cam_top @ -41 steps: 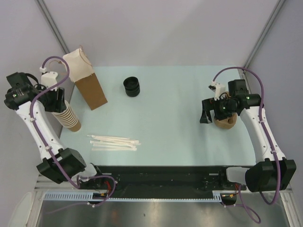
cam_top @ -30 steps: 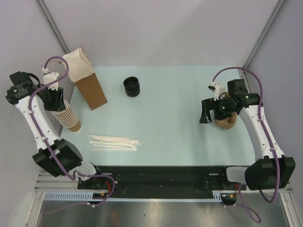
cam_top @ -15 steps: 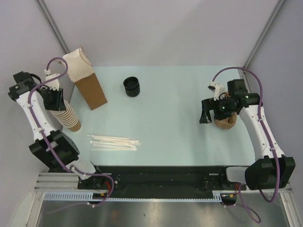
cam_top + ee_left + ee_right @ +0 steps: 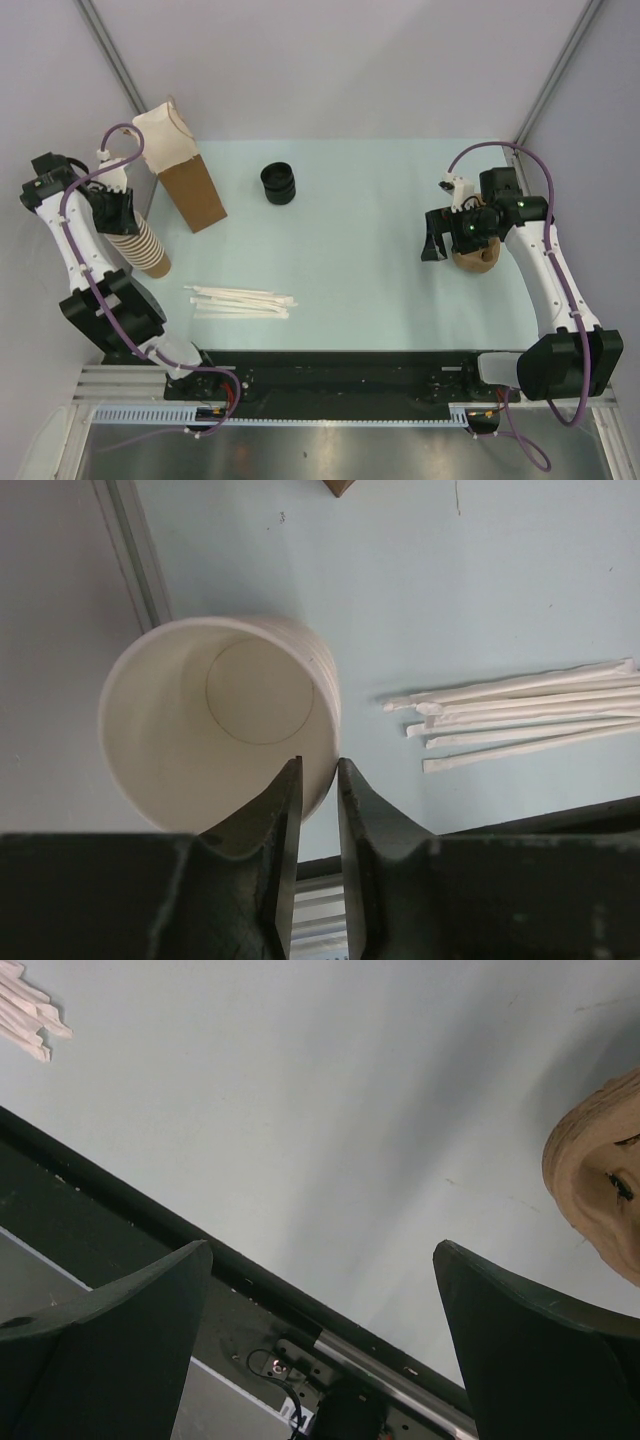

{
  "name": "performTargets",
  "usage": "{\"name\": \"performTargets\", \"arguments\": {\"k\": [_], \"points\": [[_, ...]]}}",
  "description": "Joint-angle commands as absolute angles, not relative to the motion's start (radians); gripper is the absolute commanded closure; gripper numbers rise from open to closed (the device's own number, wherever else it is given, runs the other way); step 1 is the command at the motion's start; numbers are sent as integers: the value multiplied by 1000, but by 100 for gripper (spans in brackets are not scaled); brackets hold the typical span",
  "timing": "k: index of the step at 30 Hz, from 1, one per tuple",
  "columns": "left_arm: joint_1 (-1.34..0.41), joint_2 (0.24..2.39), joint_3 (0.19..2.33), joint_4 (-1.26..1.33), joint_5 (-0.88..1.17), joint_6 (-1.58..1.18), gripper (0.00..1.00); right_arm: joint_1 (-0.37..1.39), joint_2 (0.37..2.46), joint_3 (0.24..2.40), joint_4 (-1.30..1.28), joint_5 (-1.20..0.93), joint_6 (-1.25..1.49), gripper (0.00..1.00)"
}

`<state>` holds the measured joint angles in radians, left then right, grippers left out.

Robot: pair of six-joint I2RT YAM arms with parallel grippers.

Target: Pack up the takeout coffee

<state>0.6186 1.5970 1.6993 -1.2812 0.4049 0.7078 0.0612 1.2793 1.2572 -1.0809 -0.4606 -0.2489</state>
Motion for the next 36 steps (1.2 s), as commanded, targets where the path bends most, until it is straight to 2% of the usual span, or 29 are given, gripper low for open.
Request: {"name": "performTargets", "arguments": {"k": [1,15,27,36], "points": [[629,1597,1695,-1272,448,735,78,55,1279,1259,-1081,-472,-256,0],[609,1511,1689,-1267,422,744,100,55,1282,1259,-1078,-477,-256,0],[529,1453,1695,-1235,305,719,100,55,1279,1259,-1078,-483,-261,0],[506,1445,1814,-1295,265,710,100,55,1276,1259,-1077,-491,-261,0]]}}
